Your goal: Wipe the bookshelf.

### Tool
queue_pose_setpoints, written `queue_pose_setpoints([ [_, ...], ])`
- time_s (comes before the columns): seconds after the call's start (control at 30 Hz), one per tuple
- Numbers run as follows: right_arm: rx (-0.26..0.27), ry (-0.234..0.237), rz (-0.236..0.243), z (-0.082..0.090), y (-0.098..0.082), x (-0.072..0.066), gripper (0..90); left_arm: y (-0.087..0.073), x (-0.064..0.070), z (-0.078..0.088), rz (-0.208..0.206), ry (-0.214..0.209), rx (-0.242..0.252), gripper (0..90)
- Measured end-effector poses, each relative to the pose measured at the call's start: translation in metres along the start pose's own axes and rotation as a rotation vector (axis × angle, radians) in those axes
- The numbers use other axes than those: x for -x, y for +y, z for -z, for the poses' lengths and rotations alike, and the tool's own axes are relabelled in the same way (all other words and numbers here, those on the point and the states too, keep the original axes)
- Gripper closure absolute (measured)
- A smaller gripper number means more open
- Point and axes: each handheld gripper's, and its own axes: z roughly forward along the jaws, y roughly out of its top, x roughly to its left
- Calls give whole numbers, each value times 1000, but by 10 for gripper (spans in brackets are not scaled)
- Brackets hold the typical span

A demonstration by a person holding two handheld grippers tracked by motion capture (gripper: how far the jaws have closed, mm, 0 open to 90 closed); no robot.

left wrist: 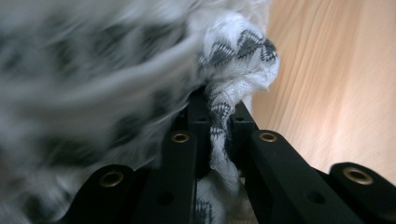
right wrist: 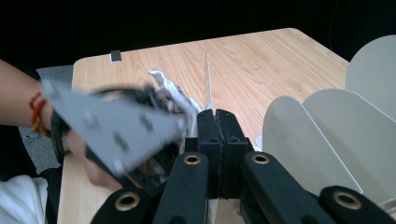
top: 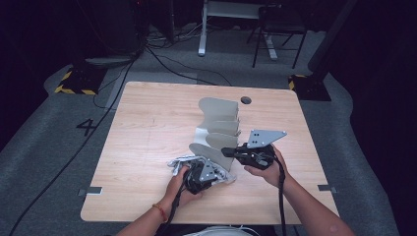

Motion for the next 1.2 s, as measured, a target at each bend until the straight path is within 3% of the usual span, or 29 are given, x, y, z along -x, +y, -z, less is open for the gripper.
queue_pose_setpoints([
  [0.23, -1, 1, 2, 0, 0, 0, 900, 6, 3, 11, -11, 22, 40, 845],
  [0.47, 2, 3, -1, 0, 0, 0, 900, 20, -4, 46, -2, 93, 164, 845],
  [0.63, 3, 1, 0, 0, 0, 0, 900, 25, -10, 73, 28, 152, 248, 844],
  [0.77, 5, -1, 0, 0, 0, 0, 900, 26, -18, 94, 40, 203, 296, 844],
  [0.83, 6, -3, 1, 0, -1, 0, 900, 25, -21, 99, 61, 209, 309, 844],
  [1.0, 4, -6, 3, 0, 0, 0, 900, 26, -20, 90, 60, 178, 292, 847],
  [1.2, 3, -12, 1, 0, 0, -1, 900, 31, -8, 61, 38, 81, 248, 847],
])
